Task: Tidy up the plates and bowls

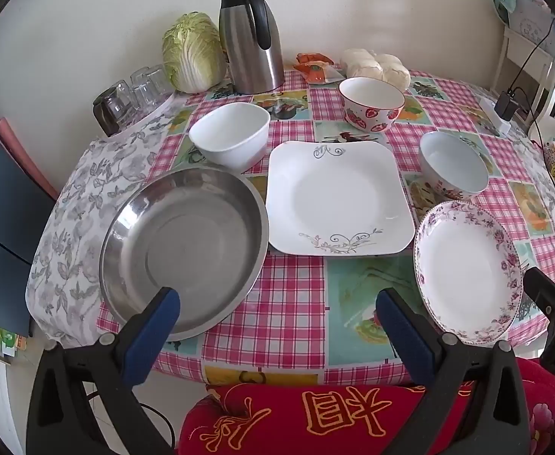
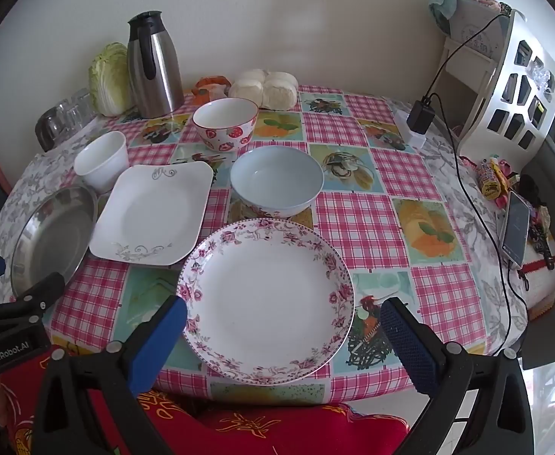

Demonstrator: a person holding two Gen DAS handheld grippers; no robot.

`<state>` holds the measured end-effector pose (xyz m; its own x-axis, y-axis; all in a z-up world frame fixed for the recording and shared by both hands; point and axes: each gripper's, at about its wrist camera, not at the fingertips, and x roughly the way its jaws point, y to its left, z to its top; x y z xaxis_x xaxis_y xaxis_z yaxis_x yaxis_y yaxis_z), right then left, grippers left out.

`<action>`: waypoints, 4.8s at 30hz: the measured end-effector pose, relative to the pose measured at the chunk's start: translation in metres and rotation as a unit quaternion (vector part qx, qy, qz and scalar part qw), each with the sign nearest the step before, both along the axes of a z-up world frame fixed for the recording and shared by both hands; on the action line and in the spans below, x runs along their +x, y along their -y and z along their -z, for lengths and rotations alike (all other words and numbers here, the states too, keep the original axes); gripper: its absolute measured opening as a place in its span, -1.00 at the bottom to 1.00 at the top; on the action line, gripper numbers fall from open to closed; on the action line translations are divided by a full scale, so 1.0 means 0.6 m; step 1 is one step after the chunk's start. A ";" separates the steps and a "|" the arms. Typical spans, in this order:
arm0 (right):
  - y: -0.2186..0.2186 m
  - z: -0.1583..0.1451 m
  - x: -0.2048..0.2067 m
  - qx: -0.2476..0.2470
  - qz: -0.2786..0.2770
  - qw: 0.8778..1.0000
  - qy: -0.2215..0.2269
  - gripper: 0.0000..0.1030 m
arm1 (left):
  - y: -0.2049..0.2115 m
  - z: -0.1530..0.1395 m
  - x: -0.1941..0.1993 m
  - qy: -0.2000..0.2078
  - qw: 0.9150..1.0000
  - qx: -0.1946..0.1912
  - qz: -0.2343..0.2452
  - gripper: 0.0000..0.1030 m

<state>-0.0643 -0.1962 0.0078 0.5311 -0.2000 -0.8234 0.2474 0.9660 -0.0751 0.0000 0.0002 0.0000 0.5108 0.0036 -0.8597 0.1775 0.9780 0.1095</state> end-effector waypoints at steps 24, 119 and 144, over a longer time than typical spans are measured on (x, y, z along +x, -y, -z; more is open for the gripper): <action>0.000 0.001 0.000 0.000 0.000 1.000 -0.001 1.00 | -0.002 0.008 0.002 -0.011 1.000 0.002 0.000 1.00; 0.009 -0.102 0.136 0.091 -0.015 0.989 0.117 1.00 | -0.032 -0.090 0.140 0.095 0.986 -0.109 -0.086 1.00; -0.159 0.082 0.256 0.201 -0.077 0.976 -0.006 1.00 | -0.270 0.054 0.217 0.020 0.958 -0.102 -0.268 1.00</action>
